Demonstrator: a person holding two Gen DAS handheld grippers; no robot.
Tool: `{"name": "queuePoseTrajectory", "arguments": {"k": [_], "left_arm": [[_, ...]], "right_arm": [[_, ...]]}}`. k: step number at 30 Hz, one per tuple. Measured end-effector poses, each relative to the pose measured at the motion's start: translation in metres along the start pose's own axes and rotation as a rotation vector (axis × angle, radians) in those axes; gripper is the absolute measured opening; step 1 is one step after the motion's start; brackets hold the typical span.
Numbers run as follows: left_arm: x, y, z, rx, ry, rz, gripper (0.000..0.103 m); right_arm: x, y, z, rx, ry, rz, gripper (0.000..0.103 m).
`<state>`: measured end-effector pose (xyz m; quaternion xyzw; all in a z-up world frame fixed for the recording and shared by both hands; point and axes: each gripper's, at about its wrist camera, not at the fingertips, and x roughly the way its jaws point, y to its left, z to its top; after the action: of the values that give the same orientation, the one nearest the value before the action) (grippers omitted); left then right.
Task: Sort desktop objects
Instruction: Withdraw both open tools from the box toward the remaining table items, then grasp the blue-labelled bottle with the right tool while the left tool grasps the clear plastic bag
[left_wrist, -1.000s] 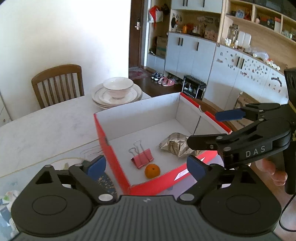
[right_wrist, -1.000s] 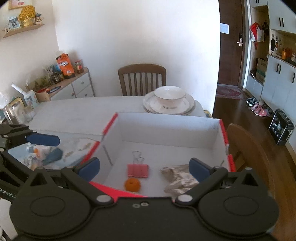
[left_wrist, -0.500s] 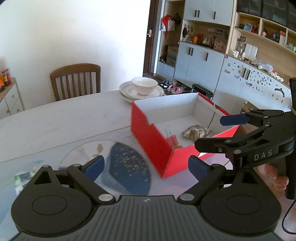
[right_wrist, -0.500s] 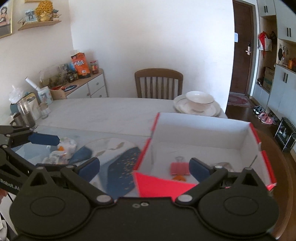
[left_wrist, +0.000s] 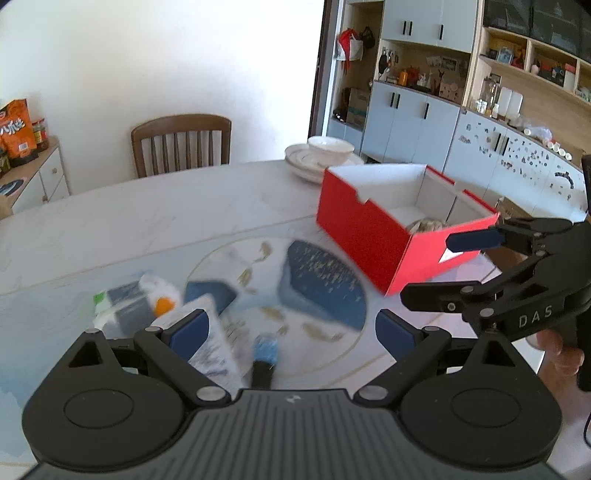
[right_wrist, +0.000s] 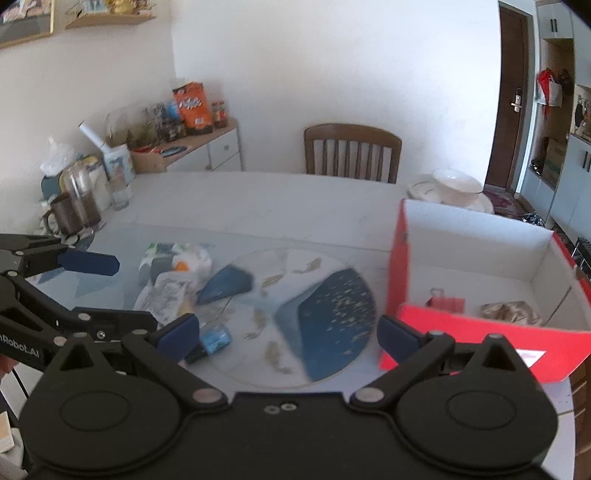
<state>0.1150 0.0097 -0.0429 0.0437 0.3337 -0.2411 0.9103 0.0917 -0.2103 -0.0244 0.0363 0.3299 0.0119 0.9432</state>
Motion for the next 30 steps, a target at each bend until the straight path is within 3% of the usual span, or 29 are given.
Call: {"name": "queuePoseTrajectory", "arguments": {"k": [12, 24, 30], "left_arm": [[0.005, 0.042, -0.057, 0.061, 0.079, 0.0, 0.097], [0.032, 0.023, -0.093, 0.203, 0.157, -0.063, 0.096], [0.043, 0.013, -0.097, 0.217, 0.179, -0.07, 0.093]], "right_arm": [[0.032, 0.05, -0.018, -0.057, 0.058, -0.042, 0.1], [0.071, 0.065, -0.027, -0.074, 0.136, -0.063, 0.097], [0.091, 0.07, -0.028, -0.098, 0.154, -0.043, 0.091]]}}
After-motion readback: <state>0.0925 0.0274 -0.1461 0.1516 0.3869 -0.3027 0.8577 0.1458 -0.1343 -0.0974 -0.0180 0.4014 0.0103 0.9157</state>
